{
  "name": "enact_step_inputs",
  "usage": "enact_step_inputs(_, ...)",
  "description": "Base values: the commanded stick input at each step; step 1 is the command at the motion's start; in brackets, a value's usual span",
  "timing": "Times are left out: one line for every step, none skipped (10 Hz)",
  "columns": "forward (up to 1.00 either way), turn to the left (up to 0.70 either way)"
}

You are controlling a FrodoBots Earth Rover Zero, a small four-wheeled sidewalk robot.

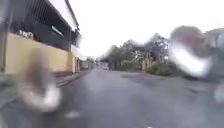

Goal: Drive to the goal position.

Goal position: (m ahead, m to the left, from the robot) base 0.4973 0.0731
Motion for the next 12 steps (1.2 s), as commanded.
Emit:
enact_step_inputs(0.7, 0.0)
enact_step_inputs(0.7, 0.0)
enact_step_inputs(0.7, 0.0)
enact_step_inputs(0.7, 0.0)
enact_step_inputs(0.7, 0.0)
enact_step_inputs(0.7, 0.0)
enact_step_inputs(0.7, 0.0)
enact_step_inputs(0.7, 0.0)
enact_step_inputs(0.7, 0.0)
enact_step_inputs(0.7, 0.0)
enact_step_inputs(0.7, 0.0)
enact_step_inputs(0.66, 0.0)
